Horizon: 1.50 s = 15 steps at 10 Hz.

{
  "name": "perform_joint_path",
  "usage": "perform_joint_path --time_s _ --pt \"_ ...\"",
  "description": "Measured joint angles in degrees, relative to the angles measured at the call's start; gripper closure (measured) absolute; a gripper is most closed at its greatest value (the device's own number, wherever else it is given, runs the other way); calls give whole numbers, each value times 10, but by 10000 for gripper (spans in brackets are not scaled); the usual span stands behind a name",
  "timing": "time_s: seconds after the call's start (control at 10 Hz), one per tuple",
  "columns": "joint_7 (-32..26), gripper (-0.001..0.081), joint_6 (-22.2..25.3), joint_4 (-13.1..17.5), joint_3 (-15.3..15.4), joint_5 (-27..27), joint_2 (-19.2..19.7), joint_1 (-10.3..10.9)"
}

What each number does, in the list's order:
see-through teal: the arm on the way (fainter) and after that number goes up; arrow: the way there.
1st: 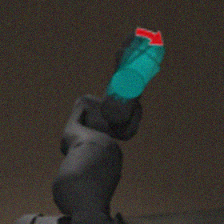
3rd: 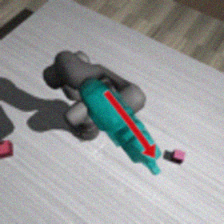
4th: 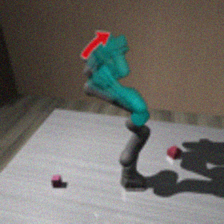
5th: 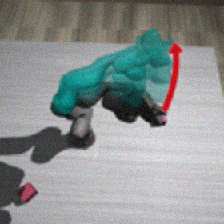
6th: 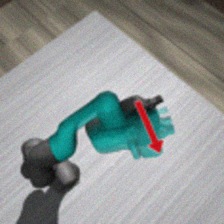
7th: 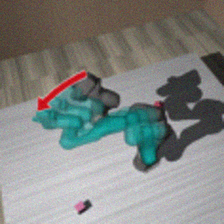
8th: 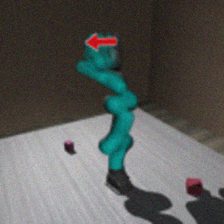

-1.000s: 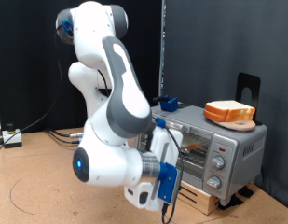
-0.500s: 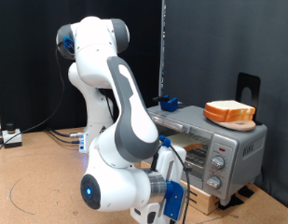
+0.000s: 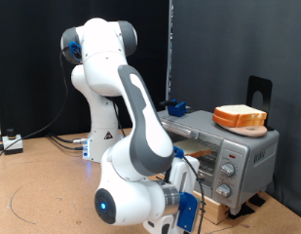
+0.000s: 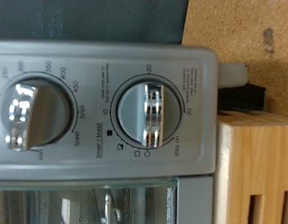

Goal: Make a piece of toast with the oven

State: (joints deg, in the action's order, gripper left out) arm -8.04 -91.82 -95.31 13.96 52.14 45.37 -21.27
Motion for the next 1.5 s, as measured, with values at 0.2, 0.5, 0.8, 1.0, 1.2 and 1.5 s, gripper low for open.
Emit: perform_joint_path --time_s 0.2,0.5,0.8,1.0,1.2,1.5 --pt "-14 -3 -21 -22 12 2 0 12" --pt "-35 -3 -56 -45 31 17 0 29" --pt "-46 -3 -75 -49 43 34 0 38" --pt "-46 6 -76 -48 44 38 0 38" --pt "-46 171 -76 -50 47 38 0 38" --pt "-46 509 -75 -53 48 39 -3 39"
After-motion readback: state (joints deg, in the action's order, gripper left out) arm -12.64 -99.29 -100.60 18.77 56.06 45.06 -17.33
